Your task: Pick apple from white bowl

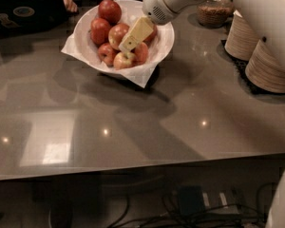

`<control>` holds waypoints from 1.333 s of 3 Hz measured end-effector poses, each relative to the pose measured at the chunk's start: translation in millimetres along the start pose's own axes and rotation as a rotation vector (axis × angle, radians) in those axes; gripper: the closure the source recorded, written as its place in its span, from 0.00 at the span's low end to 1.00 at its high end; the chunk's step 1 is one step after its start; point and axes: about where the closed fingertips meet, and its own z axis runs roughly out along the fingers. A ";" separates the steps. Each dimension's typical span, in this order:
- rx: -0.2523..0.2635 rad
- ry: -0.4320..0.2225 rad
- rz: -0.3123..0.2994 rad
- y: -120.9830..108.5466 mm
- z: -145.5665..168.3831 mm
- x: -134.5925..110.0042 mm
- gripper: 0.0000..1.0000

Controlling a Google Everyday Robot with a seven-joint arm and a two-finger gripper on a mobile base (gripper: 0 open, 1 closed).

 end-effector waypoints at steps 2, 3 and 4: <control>-0.040 -0.043 0.022 8.6 34.4 -8.4 0.02; -0.048 -0.044 0.041 13.3 41.9 -5.1 0.18; -0.048 -0.048 0.051 14.6 47.4 -2.3 0.22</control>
Offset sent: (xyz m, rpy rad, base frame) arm 0.0108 0.0401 -0.0263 0.0744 0.0422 0.0294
